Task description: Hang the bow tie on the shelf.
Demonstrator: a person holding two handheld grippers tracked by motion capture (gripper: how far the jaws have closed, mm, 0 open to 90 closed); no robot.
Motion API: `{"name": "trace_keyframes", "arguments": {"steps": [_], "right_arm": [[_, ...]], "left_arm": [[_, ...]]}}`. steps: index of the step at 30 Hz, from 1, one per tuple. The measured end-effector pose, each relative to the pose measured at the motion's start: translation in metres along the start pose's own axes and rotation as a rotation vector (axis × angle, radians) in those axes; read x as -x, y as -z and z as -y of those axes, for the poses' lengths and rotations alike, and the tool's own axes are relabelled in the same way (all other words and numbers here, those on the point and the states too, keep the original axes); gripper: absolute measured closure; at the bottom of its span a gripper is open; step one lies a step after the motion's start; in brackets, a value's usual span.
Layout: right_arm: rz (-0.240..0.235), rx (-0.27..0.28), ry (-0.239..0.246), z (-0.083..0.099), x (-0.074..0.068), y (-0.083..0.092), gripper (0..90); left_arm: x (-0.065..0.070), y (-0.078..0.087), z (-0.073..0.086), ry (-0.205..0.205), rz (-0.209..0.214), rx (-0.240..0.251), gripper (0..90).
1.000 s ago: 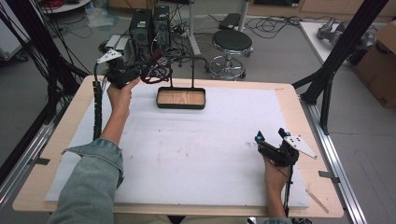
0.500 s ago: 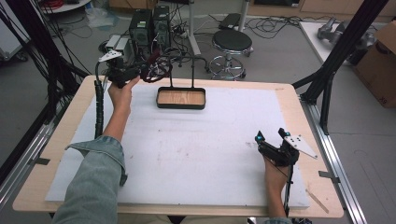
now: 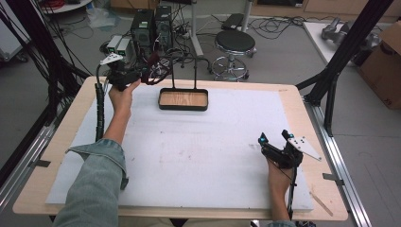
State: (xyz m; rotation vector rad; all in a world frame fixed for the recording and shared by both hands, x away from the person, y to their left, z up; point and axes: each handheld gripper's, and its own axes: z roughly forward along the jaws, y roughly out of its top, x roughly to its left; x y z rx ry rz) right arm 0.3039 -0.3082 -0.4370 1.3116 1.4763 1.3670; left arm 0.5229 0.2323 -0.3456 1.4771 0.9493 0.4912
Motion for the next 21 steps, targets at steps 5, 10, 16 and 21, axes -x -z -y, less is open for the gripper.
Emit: {"name": "trace_keyframes", "arguments": {"steps": [5,10,16,21], "right_arm": [[0.001,-0.001,-0.003,0.0000,0.0000,0.0001,11.6],[0.002,-0.001,-0.006,0.0000,-0.0001,0.0001,11.6],[0.001,-0.002,-0.007,-0.0001,-0.0001,0.0002,11.6],[0.002,-0.002,-0.005,-0.0001,0.0002,0.0002,11.6]], "left_arm": [[-0.0018,-0.0017,0.0049,0.007,-0.003,-0.011,73.8],[-0.0025,-0.0018,0.0059,0.008,-0.005,-0.009,71.6],[-0.0032,-0.0010,0.0053,0.009,-0.008,-0.002,68.6],[-0.0032,0.0013,0.0035,-0.007,-0.015,-0.001,64.9]]}}
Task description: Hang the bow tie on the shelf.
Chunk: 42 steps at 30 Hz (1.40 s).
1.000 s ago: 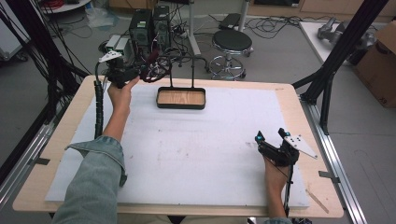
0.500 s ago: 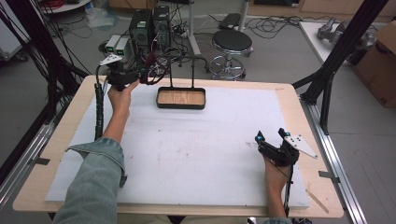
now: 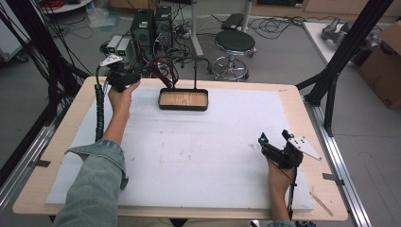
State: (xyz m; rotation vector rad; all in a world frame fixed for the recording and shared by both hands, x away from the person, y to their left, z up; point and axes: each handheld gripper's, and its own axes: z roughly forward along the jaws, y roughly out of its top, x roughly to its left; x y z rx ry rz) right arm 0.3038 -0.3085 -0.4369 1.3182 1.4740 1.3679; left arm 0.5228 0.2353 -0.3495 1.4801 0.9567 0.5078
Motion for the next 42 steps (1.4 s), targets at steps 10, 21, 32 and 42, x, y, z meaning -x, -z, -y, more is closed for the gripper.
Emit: {"name": "trace_keyframes", "arguments": {"steps": [10,21,32,42], "right_arm": [[0.001,0.000,0.000,0.000,0.000,0.000,11.6],[0.000,0.005,0.003,0.000,0.001,0.000,11.6],[0.004,0.006,0.001,0.000,0.001,0.000,11.6],[0.003,0.007,-0.010,0.000,0.002,0.000,11.6]], "left_arm": [[0.004,0.016,-0.009,-0.067,-0.013,0.007,55.1],[0.012,0.051,-0.015,-0.134,0.014,0.039,49.4],[0.016,0.087,-0.012,-0.191,0.016,0.021,42.7],[0.019,0.118,-0.003,-0.231,0.026,-0.009,35.1]]}}
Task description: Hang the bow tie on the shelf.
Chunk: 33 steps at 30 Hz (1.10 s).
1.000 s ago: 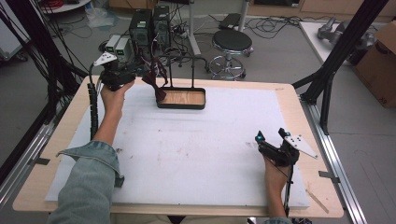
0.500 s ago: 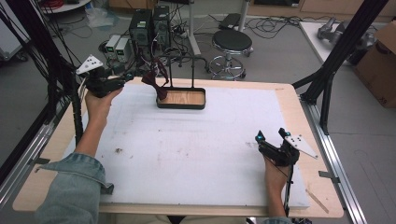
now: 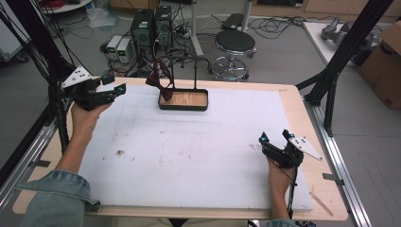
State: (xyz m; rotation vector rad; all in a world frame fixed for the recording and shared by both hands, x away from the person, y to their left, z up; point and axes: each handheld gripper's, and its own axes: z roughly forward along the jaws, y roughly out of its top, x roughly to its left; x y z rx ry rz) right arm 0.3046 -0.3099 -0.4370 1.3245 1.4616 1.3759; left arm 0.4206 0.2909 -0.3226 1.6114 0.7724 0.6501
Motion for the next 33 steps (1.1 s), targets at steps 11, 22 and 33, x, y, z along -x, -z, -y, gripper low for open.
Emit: {"name": "trace_keyframes", "arguments": {"steps": [11,22,33], "right_arm": [[0.003,-0.002,-0.001,0.000,0.000,0.000,11.6],[0.007,-0.003,0.007,0.000,0.000,0.000,11.6],[0.006,-0.007,0.006,0.000,-0.001,0.000,11.6]], "left_arm": [[0.008,0.027,0.019,-0.006,0.001,-0.006,29.8],[0.019,0.047,0.047,0.008,-0.003,-0.041,25.1],[0.026,0.066,0.073,0.011,-0.025,-0.072,23.3]]}}
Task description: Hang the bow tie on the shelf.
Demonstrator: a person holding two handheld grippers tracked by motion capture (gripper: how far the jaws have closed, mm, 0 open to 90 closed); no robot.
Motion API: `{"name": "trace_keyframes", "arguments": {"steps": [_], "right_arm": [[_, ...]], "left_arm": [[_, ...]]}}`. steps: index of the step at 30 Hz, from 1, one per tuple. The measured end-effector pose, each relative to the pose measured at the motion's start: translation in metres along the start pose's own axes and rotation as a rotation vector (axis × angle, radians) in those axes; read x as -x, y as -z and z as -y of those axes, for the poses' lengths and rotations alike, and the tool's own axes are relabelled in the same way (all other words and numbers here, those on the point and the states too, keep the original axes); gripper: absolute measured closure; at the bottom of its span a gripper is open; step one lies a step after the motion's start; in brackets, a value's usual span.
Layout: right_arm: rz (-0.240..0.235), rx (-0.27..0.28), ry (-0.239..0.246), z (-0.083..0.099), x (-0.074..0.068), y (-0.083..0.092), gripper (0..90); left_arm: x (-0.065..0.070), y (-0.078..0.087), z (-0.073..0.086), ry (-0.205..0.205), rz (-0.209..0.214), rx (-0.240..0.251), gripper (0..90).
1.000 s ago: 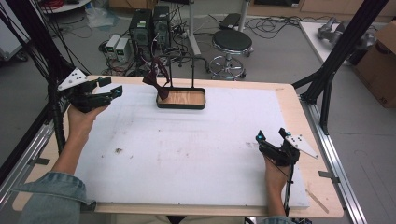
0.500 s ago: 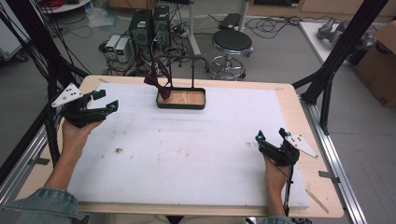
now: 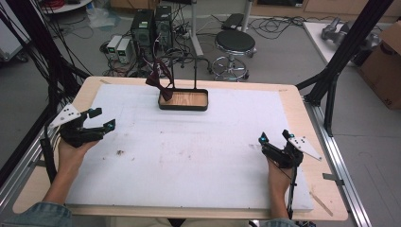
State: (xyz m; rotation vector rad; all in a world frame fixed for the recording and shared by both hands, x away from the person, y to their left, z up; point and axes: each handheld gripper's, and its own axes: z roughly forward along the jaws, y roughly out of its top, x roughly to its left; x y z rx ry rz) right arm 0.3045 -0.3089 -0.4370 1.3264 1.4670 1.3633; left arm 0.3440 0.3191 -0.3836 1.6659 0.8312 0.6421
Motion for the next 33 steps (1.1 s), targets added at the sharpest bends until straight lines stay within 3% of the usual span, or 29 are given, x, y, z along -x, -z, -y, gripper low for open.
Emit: {"name": "trace_keyframes", "arguments": {"steps": [14,18,33], "right_arm": [[0.000,-0.001,0.002,0.000,0.000,0.000,11.6],[-0.002,-0.004,0.002,0.000,0.000,-0.001,11.6],[-0.007,-0.007,0.003,0.000,0.000,-0.001,11.6]], "left_arm": [[0.010,0.009,0.033,-0.008,-0.047,-0.054,20.7],[0.009,0.010,0.040,0.026,-0.041,-0.061,20.7],[0.012,0.008,0.049,0.020,-0.050,-0.088,20.7]]}}
